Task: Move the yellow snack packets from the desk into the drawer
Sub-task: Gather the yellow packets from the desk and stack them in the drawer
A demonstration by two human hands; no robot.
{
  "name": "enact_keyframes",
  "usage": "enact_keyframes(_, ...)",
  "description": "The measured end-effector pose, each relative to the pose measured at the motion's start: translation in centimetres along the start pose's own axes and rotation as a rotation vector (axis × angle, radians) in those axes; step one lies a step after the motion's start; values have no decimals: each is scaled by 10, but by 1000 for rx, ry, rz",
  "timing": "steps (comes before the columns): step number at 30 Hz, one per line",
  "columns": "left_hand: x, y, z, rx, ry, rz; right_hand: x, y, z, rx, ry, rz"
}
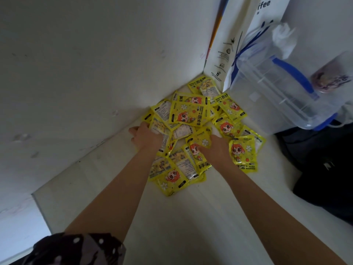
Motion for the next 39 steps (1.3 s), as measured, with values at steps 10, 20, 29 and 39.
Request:
enact_keyframes(10,0,10,7,-151,-22,3,-5,-1,6,-94,-103,18)
enact_keyframes(20,-29,65,43,-622,9,256,-21,-23,27,312,-178,-21)
enact_keyframes(29,-62,106,42,-745,114,416,-39,-40,12,358,-56,-102)
enact_keyframes(39,-63,92,33,-563,16,272,-27,-30,8,210,-36,18)
Point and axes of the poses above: each hand's wrist, its own x-axis towards the middle knuckle, its own z-axis out of the back of the hand, y = z × x, the point moved 3 cm from there along x, towards the middle knuckle, and after that the axes turned 10 degrees about -y, right-handed, at the moved point
